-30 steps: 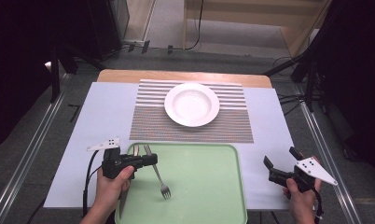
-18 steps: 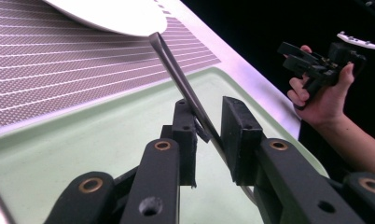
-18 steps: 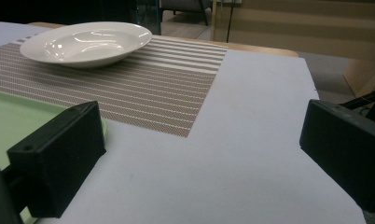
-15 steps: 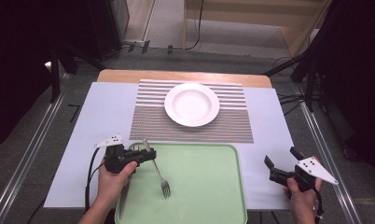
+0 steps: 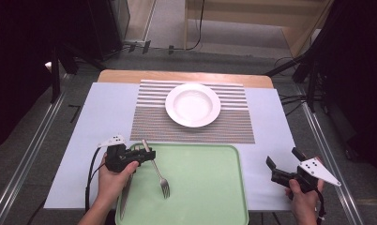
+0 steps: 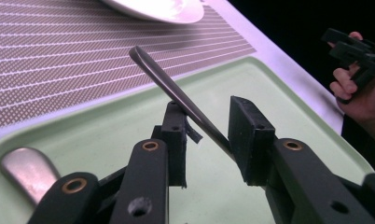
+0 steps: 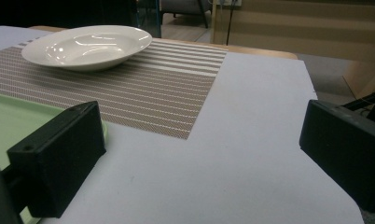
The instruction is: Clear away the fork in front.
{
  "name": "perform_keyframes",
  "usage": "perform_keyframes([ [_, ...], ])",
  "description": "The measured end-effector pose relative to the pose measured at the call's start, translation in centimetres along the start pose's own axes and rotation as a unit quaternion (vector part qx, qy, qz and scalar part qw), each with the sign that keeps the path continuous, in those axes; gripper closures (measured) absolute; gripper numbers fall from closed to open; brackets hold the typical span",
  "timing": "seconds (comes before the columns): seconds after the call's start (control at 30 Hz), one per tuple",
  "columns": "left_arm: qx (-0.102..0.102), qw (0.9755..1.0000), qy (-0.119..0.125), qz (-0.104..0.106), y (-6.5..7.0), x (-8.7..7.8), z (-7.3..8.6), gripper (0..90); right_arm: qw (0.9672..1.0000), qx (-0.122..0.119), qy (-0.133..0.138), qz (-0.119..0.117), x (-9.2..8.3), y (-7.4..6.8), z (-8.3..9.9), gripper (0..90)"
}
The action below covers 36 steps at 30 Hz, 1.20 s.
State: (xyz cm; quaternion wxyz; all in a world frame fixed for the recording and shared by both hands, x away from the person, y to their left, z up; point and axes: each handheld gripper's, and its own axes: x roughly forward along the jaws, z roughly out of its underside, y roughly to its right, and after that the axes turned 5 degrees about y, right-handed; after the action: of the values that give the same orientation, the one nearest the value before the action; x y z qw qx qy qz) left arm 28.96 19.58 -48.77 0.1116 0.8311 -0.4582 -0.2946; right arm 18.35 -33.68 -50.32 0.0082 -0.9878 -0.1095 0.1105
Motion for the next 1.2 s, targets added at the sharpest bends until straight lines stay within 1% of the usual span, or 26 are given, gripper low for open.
perform_keyframes([
  [0.07,0.001,1.0,-0.005,-0.003,0.0,0.1,0.0,66.3,1.0,-0.003,0.002,-0.001,0.0,0.0,0.0,0.0],
  [0.13,-0.002,1.0,-0.008,-0.003,-0.1,0.1,0.0,66.1,1.0,-0.003,-0.001,-0.002,0.1,-0.1,0.0,0.0],
  [0.17,-0.001,0.9999,-0.008,-0.006,-0.1,0.1,0.0,66.0,1.0,0.001,-0.004,-0.002,0.0,-0.2,0.0,0.0],
  [0.2,0.002,0.9998,-0.016,-0.007,-0.1,0.2,0.0,65.6,1.0,-0.002,-0.001,-0.001,0.1,-0.1,0.0,0.0],
  [0.23,0.004,0.9998,-0.019,-0.009,-0.1,0.3,0.1,65.3,1.0,0.002,-0.003,-0.002,0.1,-0.1,0.0,0.0],
  [0.27,0.005,0.9997,-0.023,-0.011,-0.1,0.3,0.1,64.8,1.0,-0.003,-0.001,-0.003,0.1,-0.1,0.0,0.0],
  [0.3,0.008,0.9995,-0.028,-0.014,-0.1,0.4,0.2,64.5,1.0,0.002,-0.003,-0.003,0.1,-0.1,0.0,0.0],
  [0.33,0.009,0.9994,-0.03,-0.016,-0.1,0.5,0.2,64.5,1.0,-0.002,-0.001,-0.002,0.1,-0.1,0.0,0.0],
  [0.37,0.014,0.9991,-0.034,-0.021,0.0,0.6,0.3,64.7,1.0,0.002,-0.003,-0.002,0.1,-0.2,0.1,0.0],
  [0.43,0.02,0.9986,-0.04,-0.027,0.0,0.7,0.4,65.0,1.0,0.003,-0.003,-0.002,0.1,-0.2,0.0,0.0],
  [0.5,0.02,0.9984,-0.044,-0.03,0.1,0.8,0.4,65.3,1.0,0.002,-0.003,-0.003,0.1,-0.2,0.0,0.0],
  [0.6,0.021,0.9977,-0.05,-0.04,0.1,0.8,0.4,65.2,1.0,-0.005,-0.002,-0.003,0.1,-0.1,0.1,0.0],
  [0.67,0.024,0.9968,-0.056,-0.052,0.2,0.9,0.5,65.2,1.0,-0.004,-0.002,-0.003,0.2,-0.2,0.1,0.0],
  [0.77,0.026,0.9957,-0.068,-0.057,0.4,1.1,0.6,65.4,1.0,-0.003,-0.002,-0.004,0.2,-0.2,0.1,0.0],
  [0.8,0.027,0.9952,-0.072,-0.06,0.4,1.1,0.6,65.4,1.0,-0.004,-0.002,-0.004,0.2,-0.1,0.1,0.0],
  [0.87,0.028,0.9943,-0.078,-0.066,0.5,1.2,0.6,65.3,1.0,0.002,-0.006,-0.004,0.2,-0.2,0.1,0.0],
  [0.93,0.029,0.9933,-0.082,-0.075,0.6,1.3,0.7,65.3,1.0,-0.003,-0.003,-0.004,0.2,-0.2,0.1,0.0],
  [0.97,0.031,0.9924,-0.087,-0.081,0.7,1.3,0.8,65.3,1.0,0.003,-0.006,-0.004,0.2,-0.3,0.1,0.0],
  [1.03,0.031,0.9915,-0.093,-0.085,0.7,1.3,0.8,65.2,1.0,0.003,-0.006,-0.003,0.2,-0.3,0.1,0.0],
  [1.07,0.03,0.9912,-0.093,-0.09,0.7,1.4,0.8,65.3,1.0,0.002,-0.007,-0.003,0.2,-0.3,0.1,0.0],
  [1.13,0.026,0.9896,-0.101,-0.098,0.6,1.4,0.8,65.3,1.0,-0.009,-0.001,-0.003,0.3,-0.1,0.1,0.0],
  [1.17,0.027,0.9895,-0.102,-0.099,0.6,1.4,0.8,65.3,1.0,-0.005,-0.004,-0.003,0.3,-0.2,0.1,0.0],
  [1.2,0.028,0.9885,-0.105,-0.104,0.6,1.4,0.8,65.2,1.0,-0.008,-0.002,-0.003,0.3,-0.1,0.2,0.0],
])
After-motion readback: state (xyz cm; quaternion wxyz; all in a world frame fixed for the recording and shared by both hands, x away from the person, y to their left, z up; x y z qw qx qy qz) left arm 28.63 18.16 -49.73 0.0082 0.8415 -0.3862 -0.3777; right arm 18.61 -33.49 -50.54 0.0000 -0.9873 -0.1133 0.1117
